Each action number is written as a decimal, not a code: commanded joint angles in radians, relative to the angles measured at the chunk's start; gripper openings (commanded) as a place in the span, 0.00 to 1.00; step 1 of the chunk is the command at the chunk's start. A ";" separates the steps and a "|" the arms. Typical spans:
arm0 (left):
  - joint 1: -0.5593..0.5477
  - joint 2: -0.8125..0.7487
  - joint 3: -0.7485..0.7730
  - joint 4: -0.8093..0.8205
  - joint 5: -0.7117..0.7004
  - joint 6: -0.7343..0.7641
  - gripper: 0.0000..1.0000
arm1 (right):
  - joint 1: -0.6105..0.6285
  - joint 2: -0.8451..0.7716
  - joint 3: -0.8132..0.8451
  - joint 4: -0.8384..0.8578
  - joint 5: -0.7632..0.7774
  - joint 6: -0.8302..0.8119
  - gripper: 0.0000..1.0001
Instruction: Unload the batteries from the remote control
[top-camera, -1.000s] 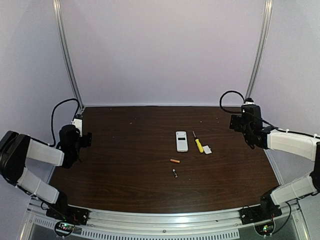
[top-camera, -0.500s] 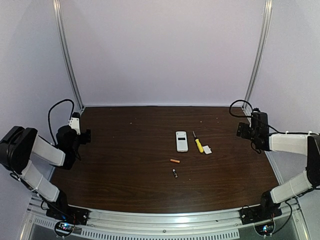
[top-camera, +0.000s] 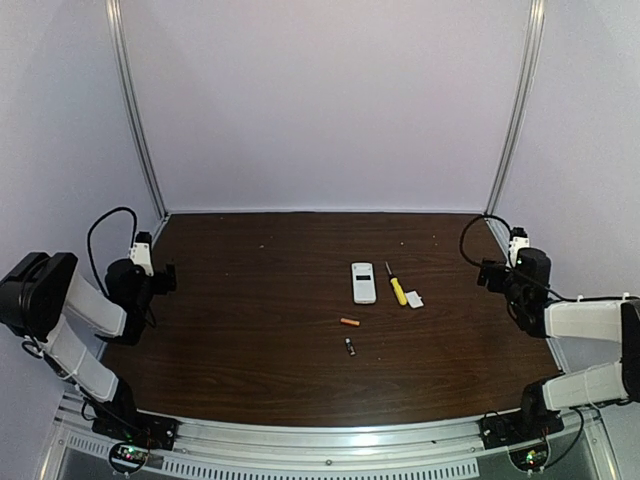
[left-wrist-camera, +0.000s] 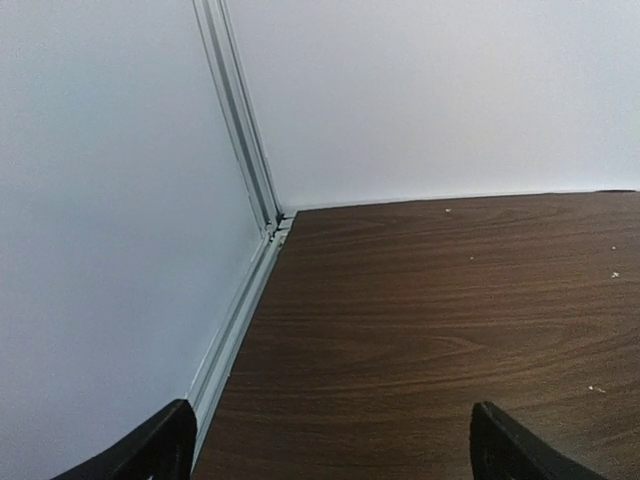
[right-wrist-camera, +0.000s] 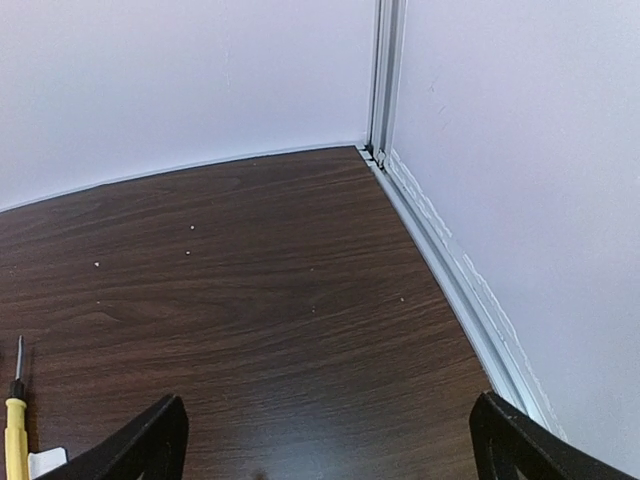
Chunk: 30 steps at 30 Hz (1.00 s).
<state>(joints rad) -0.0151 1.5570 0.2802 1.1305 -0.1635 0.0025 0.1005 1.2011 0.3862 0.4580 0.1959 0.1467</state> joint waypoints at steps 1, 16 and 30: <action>0.006 0.005 -0.009 0.075 0.049 -0.027 0.97 | -0.006 -0.034 -0.109 0.241 -0.018 -0.094 1.00; 0.006 0.012 -0.013 0.102 0.054 -0.023 0.97 | -0.022 0.097 -0.156 0.529 -0.063 -0.121 1.00; 0.006 0.011 -0.013 0.101 0.055 -0.022 0.97 | -0.030 0.261 -0.133 0.699 -0.121 -0.133 1.00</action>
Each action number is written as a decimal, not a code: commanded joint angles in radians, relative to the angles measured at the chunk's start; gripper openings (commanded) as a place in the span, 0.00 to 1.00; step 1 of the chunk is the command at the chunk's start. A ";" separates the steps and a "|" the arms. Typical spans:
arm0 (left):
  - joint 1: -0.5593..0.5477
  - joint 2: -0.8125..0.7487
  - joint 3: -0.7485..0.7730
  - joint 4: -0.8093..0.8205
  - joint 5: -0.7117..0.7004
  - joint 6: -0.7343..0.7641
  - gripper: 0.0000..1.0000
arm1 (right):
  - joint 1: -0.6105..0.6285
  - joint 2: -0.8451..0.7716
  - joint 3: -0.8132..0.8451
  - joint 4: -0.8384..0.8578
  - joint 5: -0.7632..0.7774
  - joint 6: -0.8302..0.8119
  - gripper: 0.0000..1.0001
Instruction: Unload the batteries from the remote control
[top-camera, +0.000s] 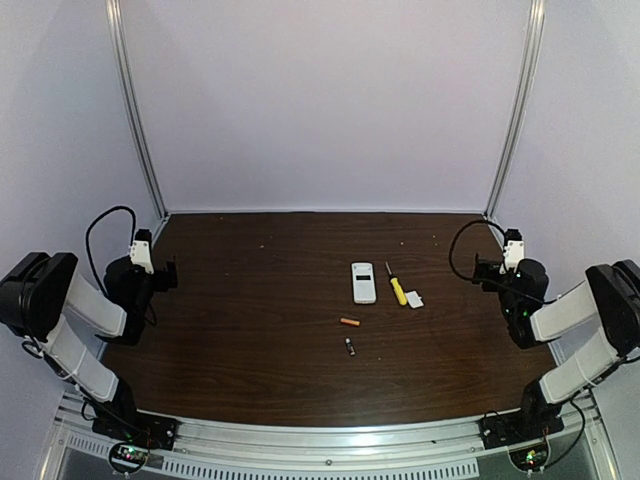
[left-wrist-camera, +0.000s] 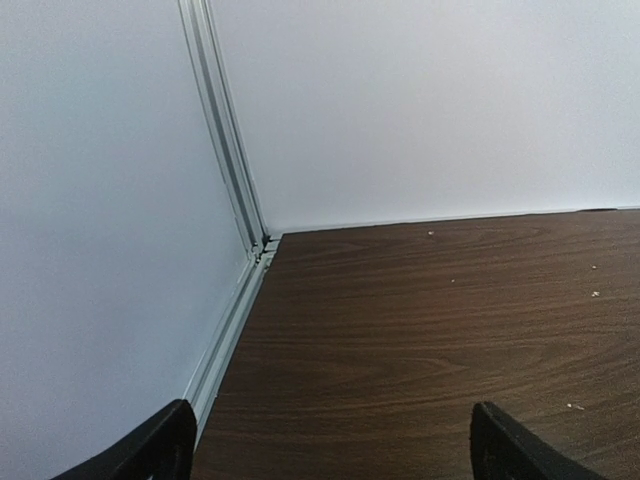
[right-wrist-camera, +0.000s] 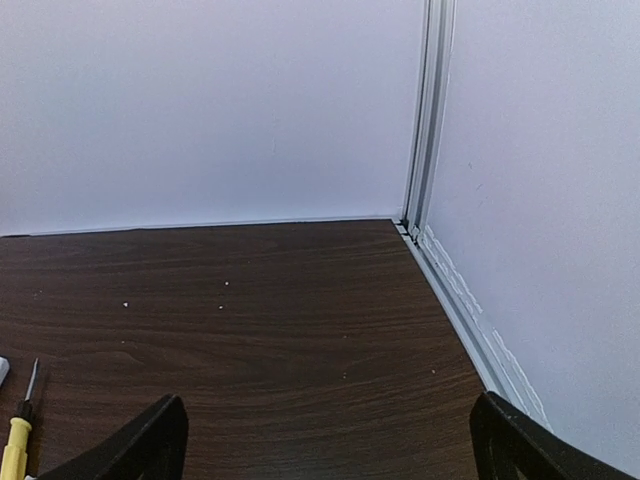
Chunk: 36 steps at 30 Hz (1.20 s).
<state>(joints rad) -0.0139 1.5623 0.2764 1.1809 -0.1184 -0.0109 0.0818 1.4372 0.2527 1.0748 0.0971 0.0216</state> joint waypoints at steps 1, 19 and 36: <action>0.005 0.006 -0.010 0.051 0.010 -0.009 0.98 | -0.011 0.032 0.000 0.088 -0.026 -0.008 1.00; 0.005 0.005 -0.009 0.052 0.010 -0.009 0.97 | -0.013 0.117 0.026 0.119 -0.003 -0.031 1.00; 0.005 0.006 -0.009 0.051 0.009 -0.009 0.97 | -0.013 0.117 0.026 0.120 -0.004 -0.032 1.00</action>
